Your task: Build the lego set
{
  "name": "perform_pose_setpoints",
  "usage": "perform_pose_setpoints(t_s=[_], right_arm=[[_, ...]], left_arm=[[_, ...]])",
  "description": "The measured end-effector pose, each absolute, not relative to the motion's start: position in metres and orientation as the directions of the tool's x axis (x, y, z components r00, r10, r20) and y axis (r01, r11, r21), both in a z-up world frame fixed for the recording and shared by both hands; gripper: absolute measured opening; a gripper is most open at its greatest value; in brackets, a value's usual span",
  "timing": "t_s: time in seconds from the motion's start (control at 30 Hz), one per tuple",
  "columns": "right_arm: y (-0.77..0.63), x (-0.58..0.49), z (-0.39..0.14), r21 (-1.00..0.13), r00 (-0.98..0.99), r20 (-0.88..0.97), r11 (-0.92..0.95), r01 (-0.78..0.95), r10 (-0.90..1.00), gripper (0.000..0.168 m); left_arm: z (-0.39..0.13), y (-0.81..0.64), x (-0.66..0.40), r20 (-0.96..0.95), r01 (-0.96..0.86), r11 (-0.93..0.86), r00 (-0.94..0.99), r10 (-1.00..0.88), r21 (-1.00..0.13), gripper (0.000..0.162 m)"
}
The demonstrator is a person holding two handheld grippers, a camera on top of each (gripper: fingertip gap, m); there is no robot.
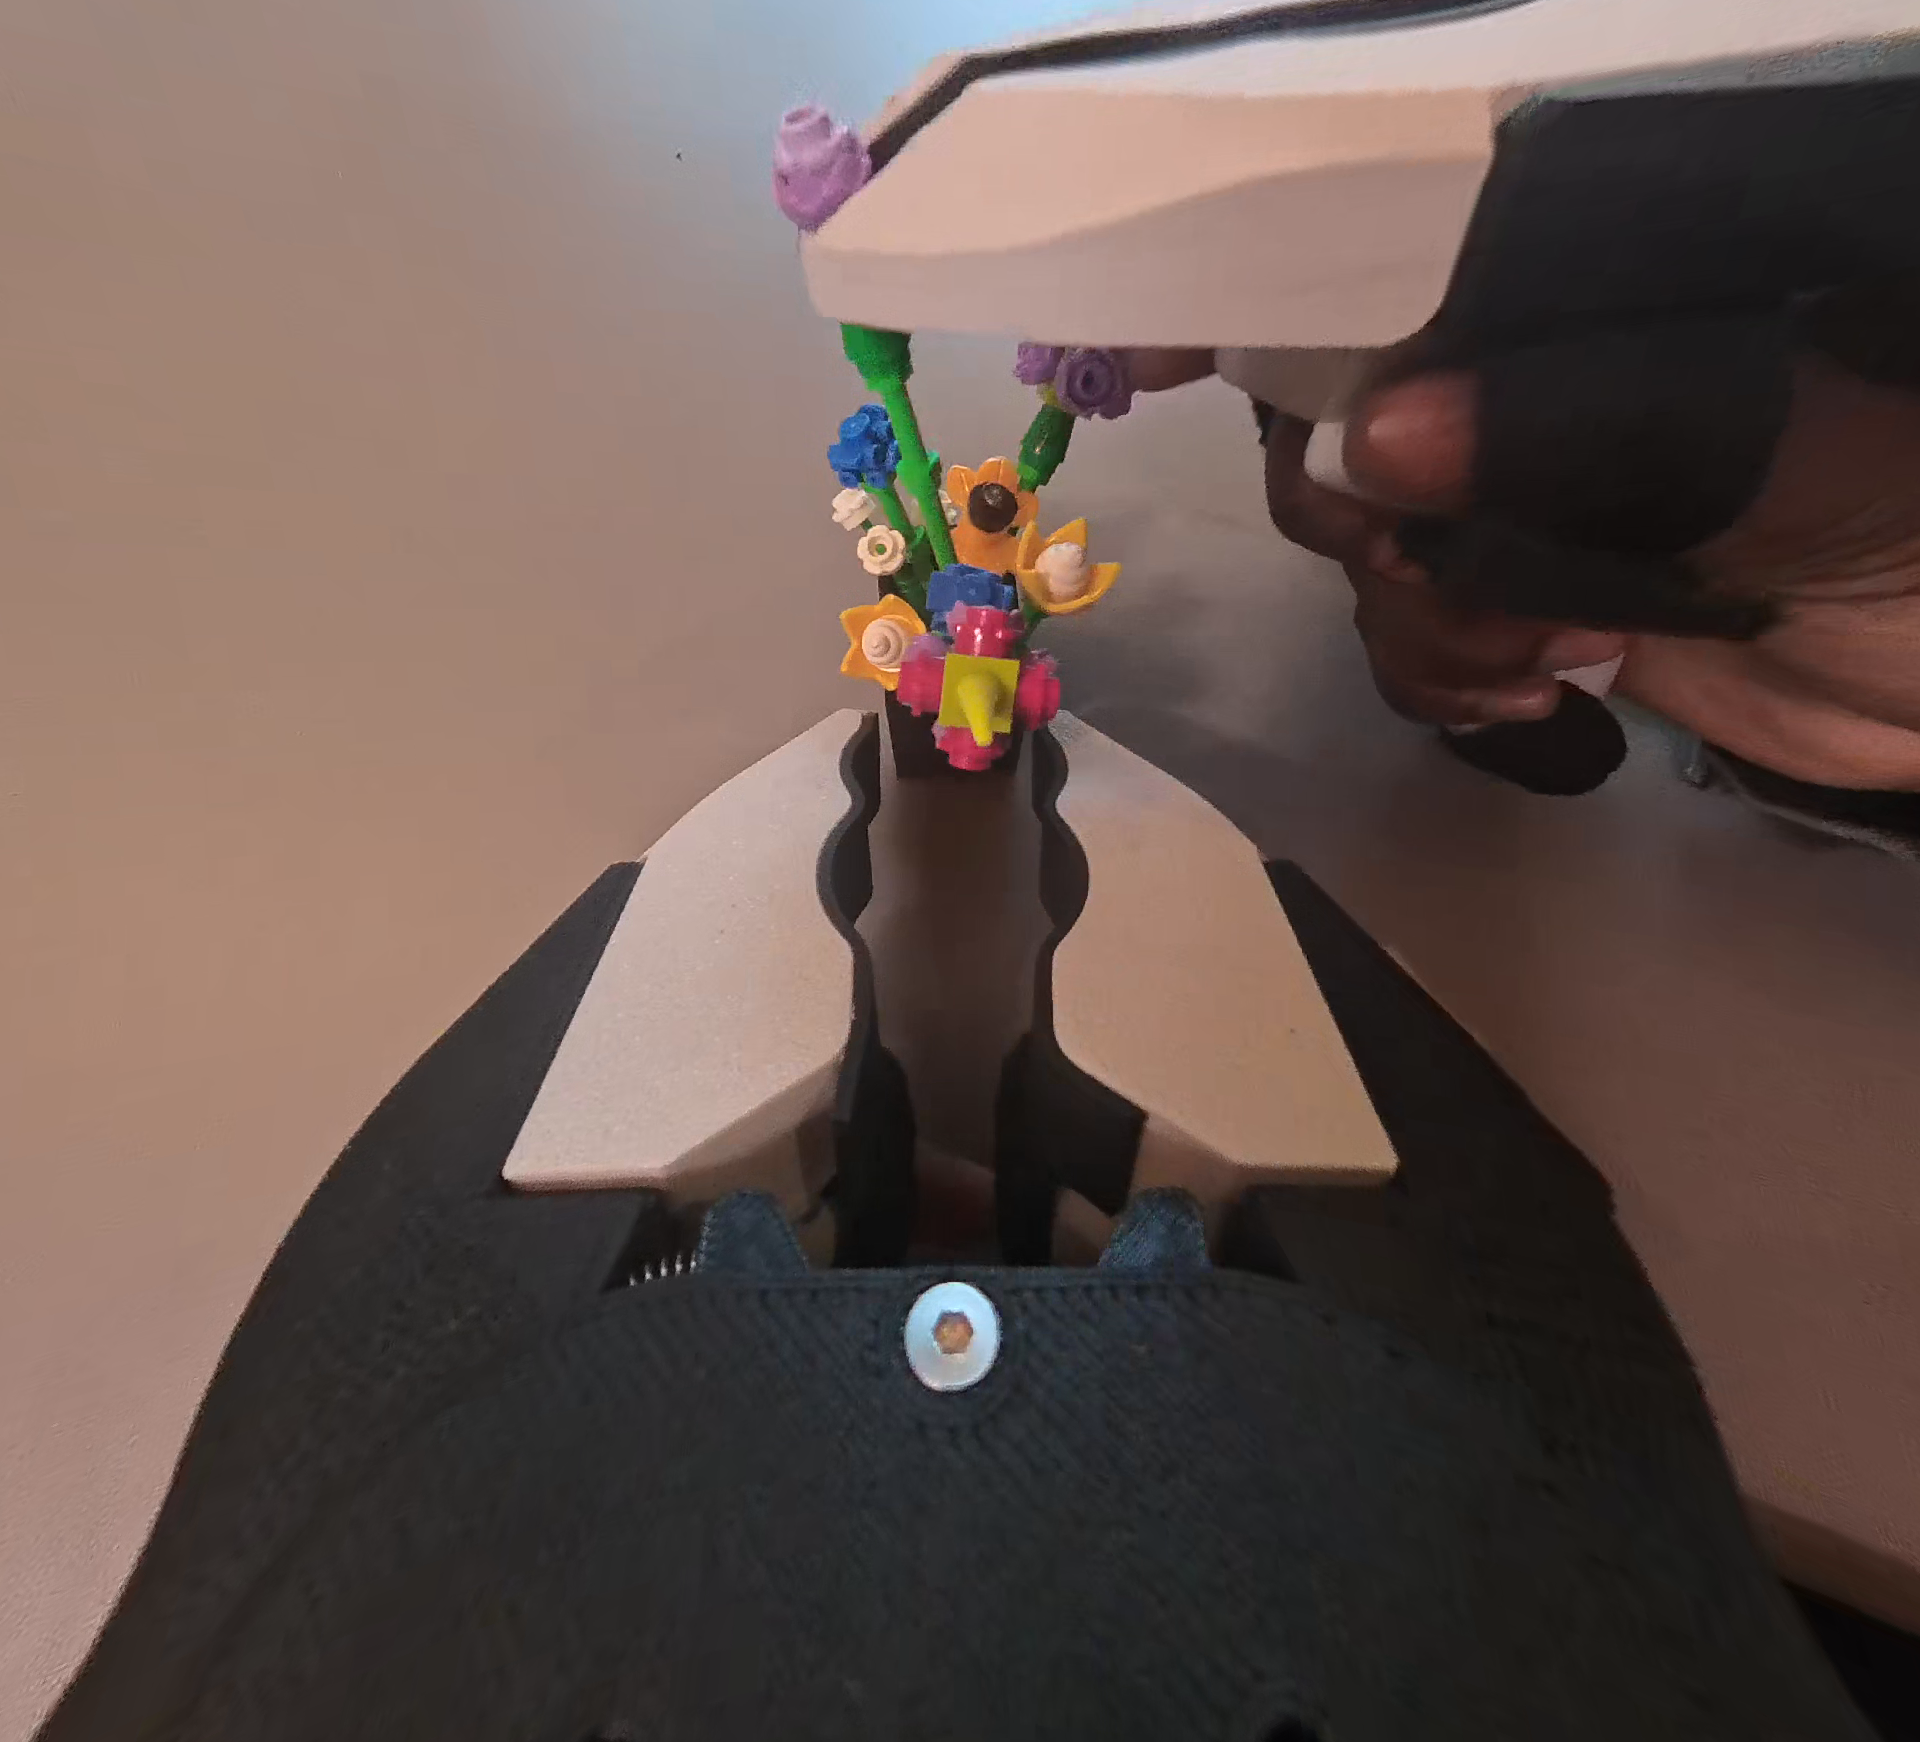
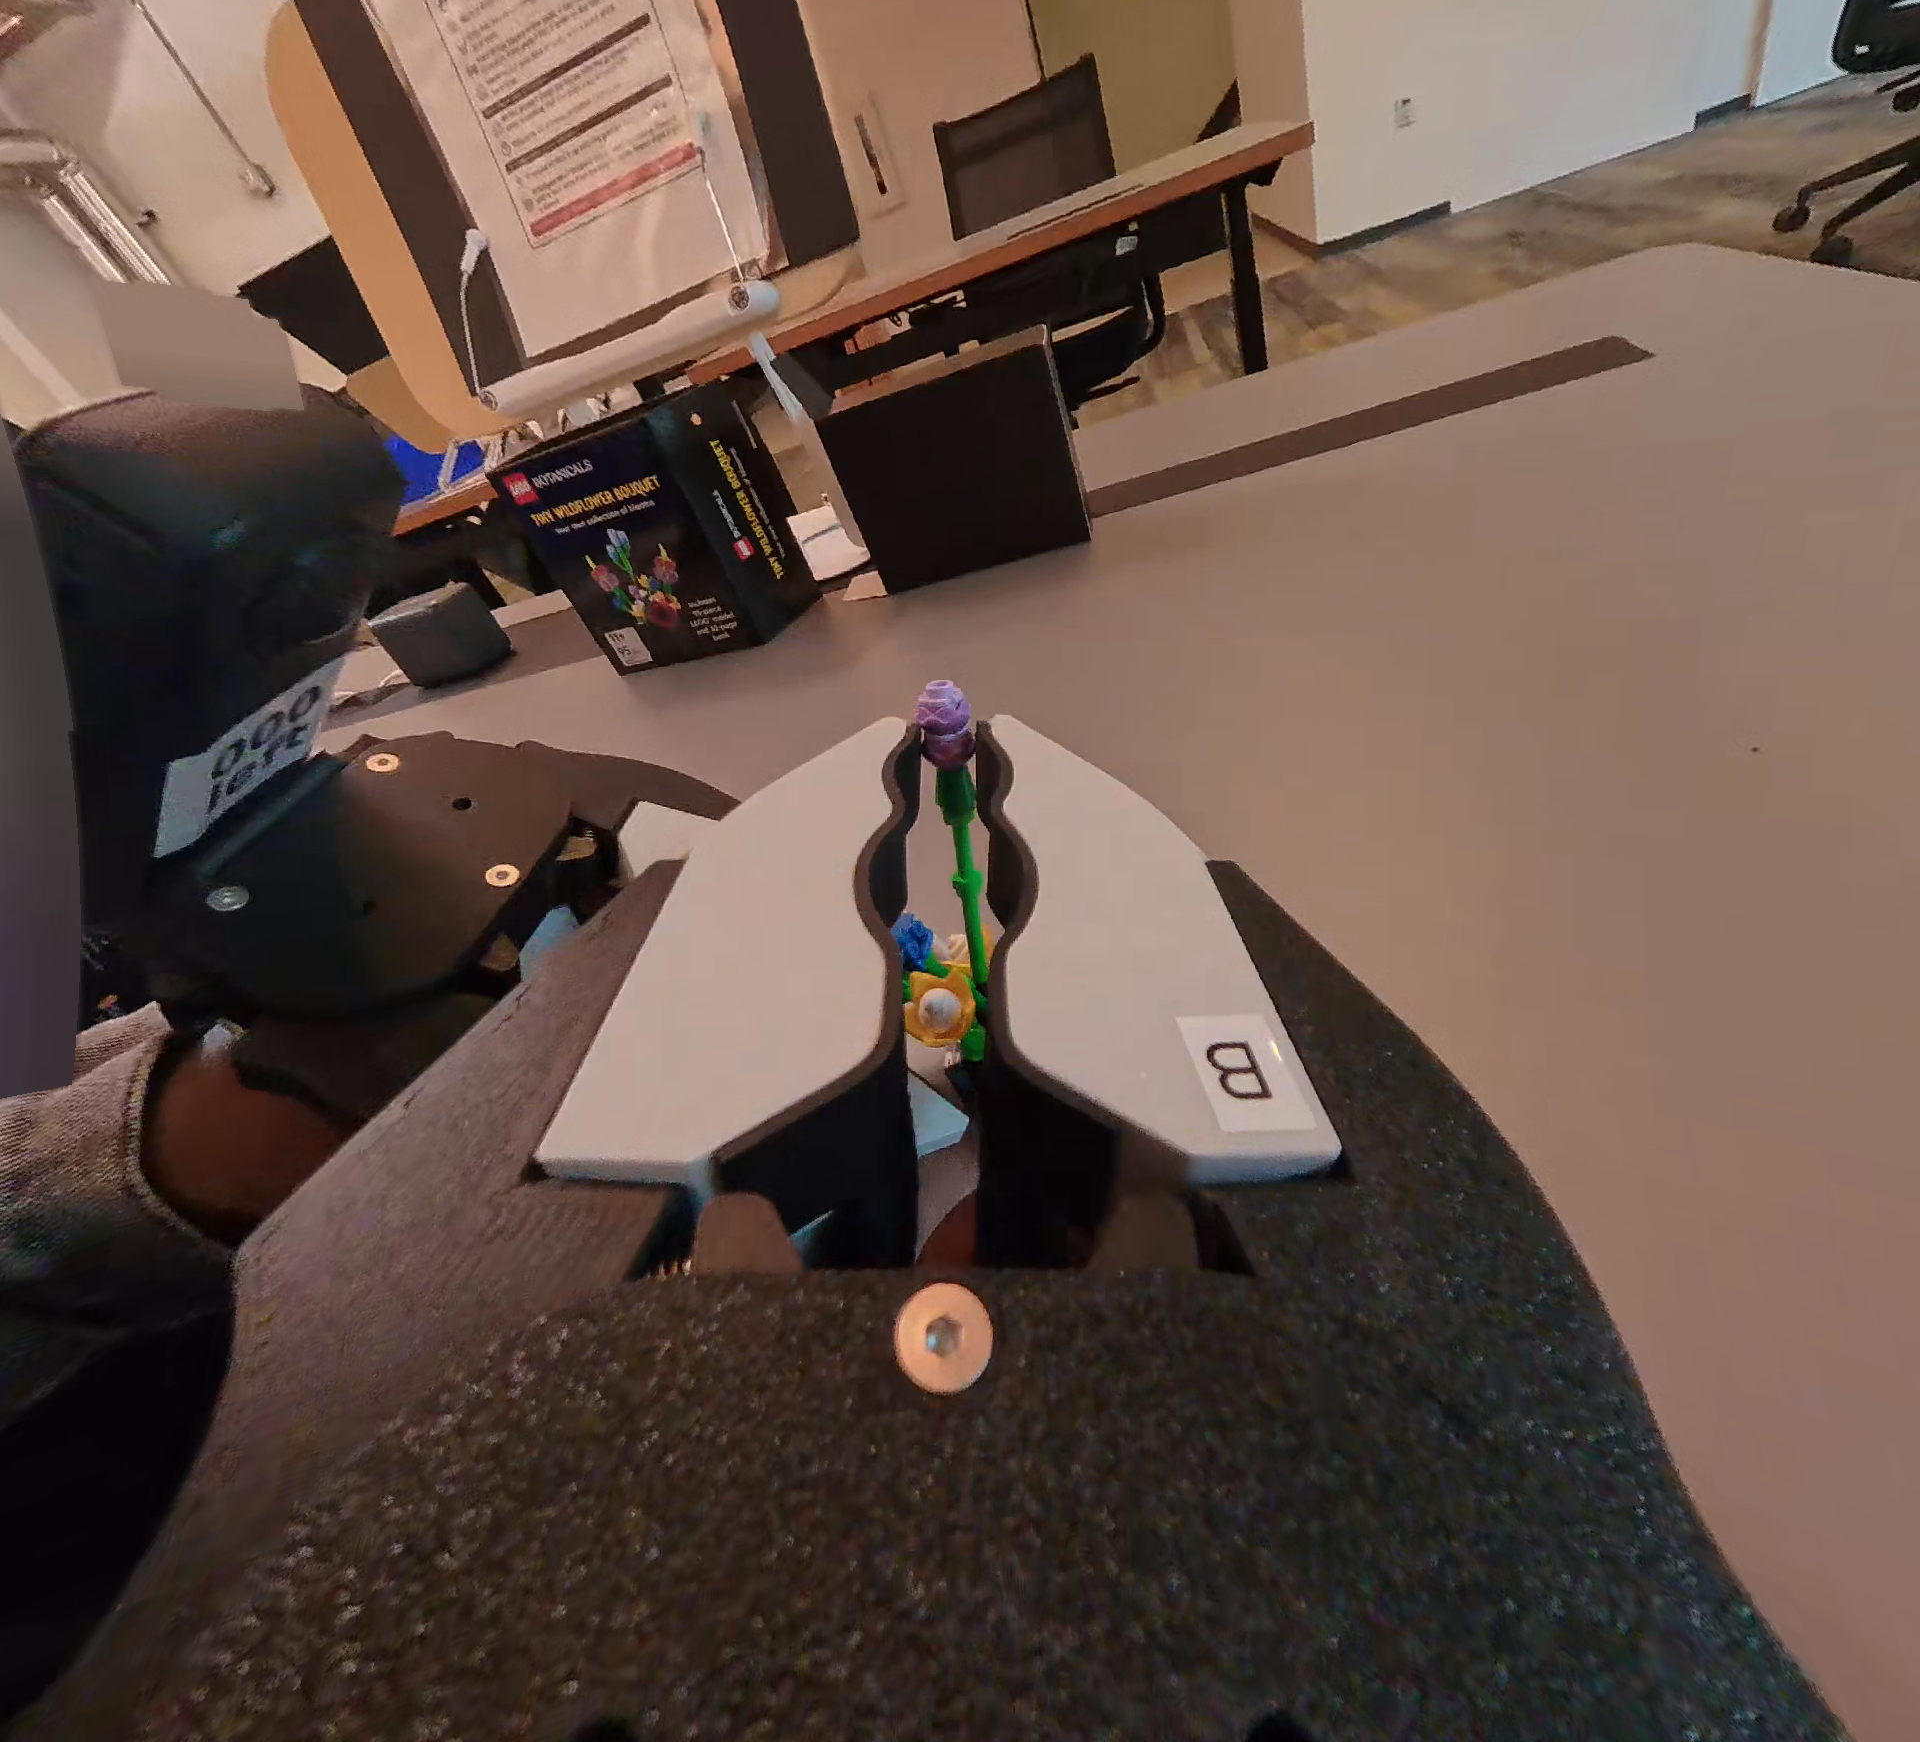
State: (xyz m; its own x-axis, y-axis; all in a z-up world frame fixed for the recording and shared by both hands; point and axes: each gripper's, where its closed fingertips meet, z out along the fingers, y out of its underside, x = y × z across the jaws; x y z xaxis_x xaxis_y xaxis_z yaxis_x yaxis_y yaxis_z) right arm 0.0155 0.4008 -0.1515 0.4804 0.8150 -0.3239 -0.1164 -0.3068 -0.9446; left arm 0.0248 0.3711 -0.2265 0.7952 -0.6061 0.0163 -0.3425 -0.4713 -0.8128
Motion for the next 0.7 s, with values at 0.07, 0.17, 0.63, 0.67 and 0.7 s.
perform_pose_setpoints(t_s=[0.07,0.17,0.63,0.67,0.7], right_arm=[[0.402,0.017,-0.152,-0.953,0.498,-0.298,-0.285,-0.103,0.815,0.010],[0.400,0.019,-0.155,-0.960,0.506,-0.273,-0.270,-0.081,0.818,0.010],[0.393,0.031,-0.136,-0.984,0.461,-0.096,-0.154,0.091,0.882,0.010],[0.391,0.030,-0.129,-0.980,0.399,-0.039,-0.114,0.165,0.916,0.007],[0.389,0.029,-0.127,-0.963,0.321,0.006,-0.081,0.259,0.947,0.003]], left_arm=[[-0.226,0.371,0.025,0.017,-0.340,-0.468,0.795,-0.607,-0.816,0.028],[-0.225,0.371,0.024,0.024,-0.331,-0.467,0.795,-0.606,-0.820,0.028],[-0.226,0.372,0.024,0.018,-0.335,-0.468,0.798,-0.603,-0.818,0.029],[-0.226,0.372,0.024,0.016,-0.337,-0.468,0.798,-0.602,-0.817,0.029],[-0.226,0.372,0.024,0.014,-0.340,-0.469,0.798,-0.603,-0.815,0.029]])
